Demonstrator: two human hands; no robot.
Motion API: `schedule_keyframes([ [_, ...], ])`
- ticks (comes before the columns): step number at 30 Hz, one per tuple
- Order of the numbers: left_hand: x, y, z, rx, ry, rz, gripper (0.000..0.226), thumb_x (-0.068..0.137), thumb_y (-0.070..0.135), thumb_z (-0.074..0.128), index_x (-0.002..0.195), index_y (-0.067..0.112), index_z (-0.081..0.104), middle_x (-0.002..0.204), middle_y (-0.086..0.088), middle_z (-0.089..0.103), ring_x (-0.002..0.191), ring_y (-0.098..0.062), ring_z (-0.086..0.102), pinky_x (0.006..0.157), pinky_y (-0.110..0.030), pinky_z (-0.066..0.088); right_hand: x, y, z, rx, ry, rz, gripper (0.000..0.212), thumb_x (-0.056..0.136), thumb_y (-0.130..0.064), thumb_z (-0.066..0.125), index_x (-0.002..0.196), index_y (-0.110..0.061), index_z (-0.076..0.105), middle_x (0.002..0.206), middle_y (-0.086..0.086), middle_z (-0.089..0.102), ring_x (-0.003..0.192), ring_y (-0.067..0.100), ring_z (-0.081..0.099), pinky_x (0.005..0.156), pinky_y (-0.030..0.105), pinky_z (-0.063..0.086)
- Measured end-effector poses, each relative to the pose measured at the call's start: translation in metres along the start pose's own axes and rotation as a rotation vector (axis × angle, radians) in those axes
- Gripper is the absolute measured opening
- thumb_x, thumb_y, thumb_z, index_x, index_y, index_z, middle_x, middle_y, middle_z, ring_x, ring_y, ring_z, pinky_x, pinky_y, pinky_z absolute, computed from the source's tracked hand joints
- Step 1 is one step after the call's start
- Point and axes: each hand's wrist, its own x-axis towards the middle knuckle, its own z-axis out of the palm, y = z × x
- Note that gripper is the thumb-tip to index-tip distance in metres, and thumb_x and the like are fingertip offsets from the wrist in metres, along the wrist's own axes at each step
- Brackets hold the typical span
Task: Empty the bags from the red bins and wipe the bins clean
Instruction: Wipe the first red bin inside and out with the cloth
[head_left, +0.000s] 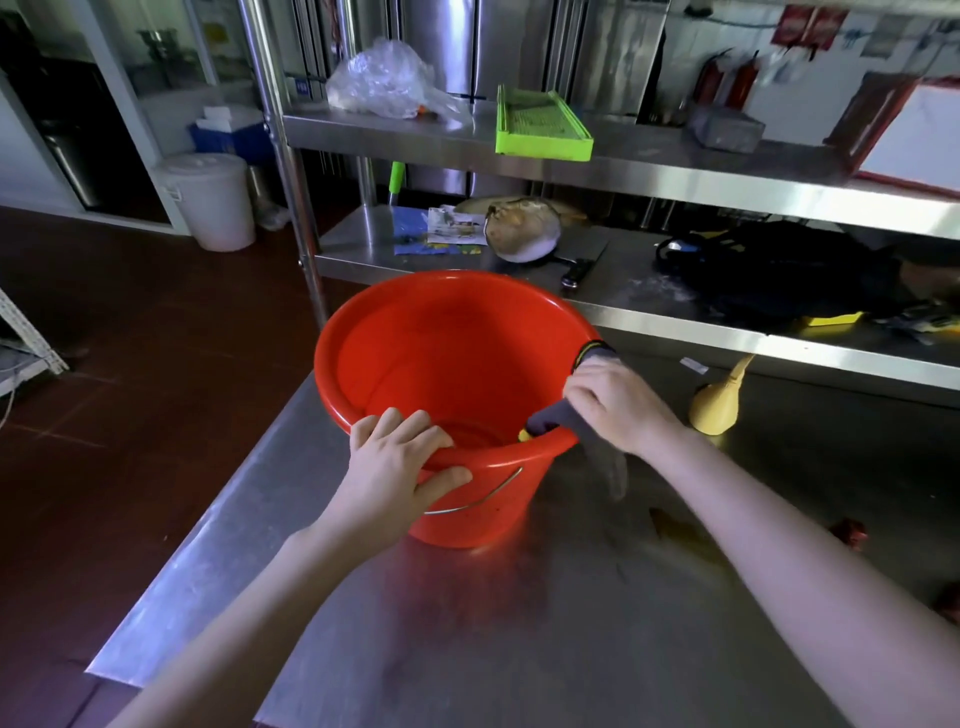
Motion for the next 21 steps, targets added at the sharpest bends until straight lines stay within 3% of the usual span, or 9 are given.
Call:
schedule_keyframes([
  [3, -0.001, 0.000, 0.000, 0.064, 0.030, -0.006, 0.048, 0.087, 0.061, 0.043, 0.092, 0.022, 0.070, 0.084, 0.009, 0.053, 0.081, -0.020, 0.048, 0.087, -0.043, 0.037, 0.005, 0.007, 0.001, -0.038, 0.034, 0.072, 0.032, 0.092, -0.009, 0.045, 0.066, -0.002, 0.063, 0.076, 0.015, 0.066, 0.084, 0.032, 0.057, 0.082, 0.040, 0.043],
  [7, 0.004, 0.016, 0.000, 0.143, -0.004, -0.050, 0.046, 0.087, 0.059, 0.043, 0.089, 0.021, 0.068, 0.082, 0.007, 0.054, 0.079, -0.024, 0.051, 0.081, -0.043, 0.041, -0.015, -0.067, 0.031, -0.084, 0.204, 0.111, 0.042, 0.085, -0.026, 0.034, 0.057, -0.012, 0.062, 0.063, 0.008, 0.065, 0.065, 0.029, 0.059, 0.068, 0.037, 0.044],
  [11, 0.002, 0.025, -0.002, 0.124, -0.037, -0.029, 0.051, 0.086, 0.062, 0.039, 0.088, 0.020, 0.068, 0.081, 0.007, 0.056, 0.079, -0.022, 0.054, 0.080, -0.039, 0.040, -0.025, -0.099, 0.040, -0.038, 0.304, 0.108, 0.040, 0.087, -0.025, 0.036, 0.059, -0.014, 0.062, 0.060, 0.002, 0.063, 0.061, 0.025, 0.056, 0.064, 0.036, 0.041],
  [14, 0.008, -0.004, -0.023, 0.118, -0.177, 0.003, 0.070, 0.085, 0.076, 0.022, 0.111, 0.027, 0.065, 0.100, 0.012, 0.062, 0.102, -0.017, 0.053, 0.096, -0.040, 0.028, -0.024, -0.071, 0.028, 0.019, 0.233, 0.004, 0.042, 0.085, -0.027, 0.034, 0.062, -0.012, 0.065, 0.062, 0.002, 0.064, 0.064, 0.026, 0.057, 0.064, 0.035, 0.043],
  [17, 0.004, -0.055, -0.046, 0.153, -0.245, 0.010, 0.084, 0.083, 0.080, 0.006, 0.121, 0.029, 0.060, 0.120, 0.011, 0.056, 0.128, -0.015, 0.042, 0.114, -0.048, 0.011, -0.018, -0.026, 0.010, 0.034, 0.081, -0.042, 0.048, 0.085, -0.031, 0.026, 0.063, -0.009, 0.063, 0.067, 0.004, 0.064, 0.070, 0.027, 0.057, 0.070, 0.037, 0.043],
  [19, -0.004, -0.068, -0.049, 0.171, -0.275, 0.067, 0.072, 0.091, 0.071, 0.010, 0.126, 0.029, 0.057, 0.125, 0.009, 0.051, 0.135, -0.016, 0.036, 0.117, -0.046, 0.006, -0.010, -0.001, 0.002, 0.004, 0.011, -0.053, 0.053, 0.085, -0.032, 0.022, 0.066, -0.004, 0.062, 0.072, 0.009, 0.065, 0.078, 0.029, 0.058, 0.077, 0.040, 0.044],
  [21, -0.009, -0.063, -0.043, 0.219, -0.240, 0.109, 0.056, 0.096, 0.057, 0.022, 0.123, 0.024, 0.059, 0.120, 0.005, 0.053, 0.129, -0.022, 0.042, 0.117, -0.047, 0.012, -0.006, 0.011, 0.002, 0.018, 0.035, -0.005, 0.057, 0.086, -0.032, 0.019, 0.068, 0.000, 0.063, 0.077, 0.013, 0.066, 0.084, 0.031, 0.058, 0.083, 0.042, 0.044],
])
